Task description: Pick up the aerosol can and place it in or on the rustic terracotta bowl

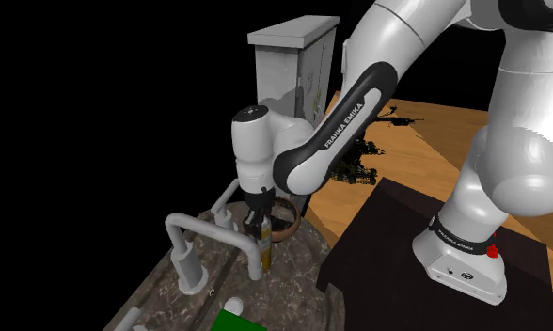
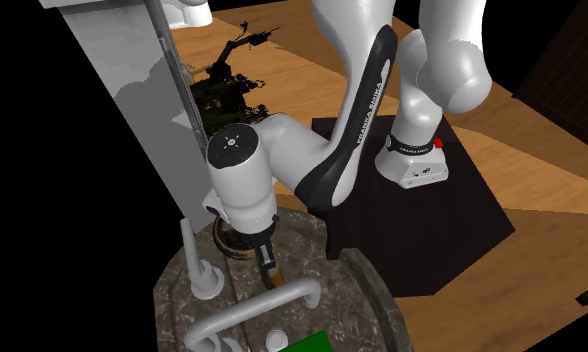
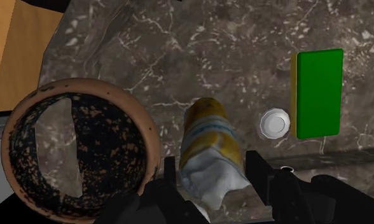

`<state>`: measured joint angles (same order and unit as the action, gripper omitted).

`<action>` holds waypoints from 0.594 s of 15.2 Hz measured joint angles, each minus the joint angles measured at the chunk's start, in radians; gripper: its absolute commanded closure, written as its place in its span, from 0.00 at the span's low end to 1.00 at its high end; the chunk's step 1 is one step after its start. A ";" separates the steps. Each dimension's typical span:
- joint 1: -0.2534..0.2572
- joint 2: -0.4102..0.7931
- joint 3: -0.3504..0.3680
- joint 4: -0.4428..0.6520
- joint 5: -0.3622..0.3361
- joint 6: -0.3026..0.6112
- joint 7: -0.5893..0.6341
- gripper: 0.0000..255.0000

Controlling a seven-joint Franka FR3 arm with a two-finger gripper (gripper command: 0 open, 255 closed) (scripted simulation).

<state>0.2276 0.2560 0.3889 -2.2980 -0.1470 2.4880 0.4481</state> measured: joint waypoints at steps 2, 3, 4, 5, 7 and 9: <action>-0.004 -0.023 0.008 0.001 0.016 -0.023 -0.009 1.00; -0.006 -0.036 0.011 0.002 0.024 -0.035 -0.015 1.00; -0.008 -0.047 0.014 0.003 0.032 -0.047 -0.019 1.00; -0.011 -0.060 0.017 0.004 0.040 -0.059 -0.026 1.00; -0.014 -0.083 0.022 0.009 0.056 -0.084 -0.037 1.00; -0.017 -0.104 0.026 0.013 0.069 -0.107 -0.046 1.00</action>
<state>0.2107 0.1524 0.4148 -2.2853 -0.0779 2.3812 0.4025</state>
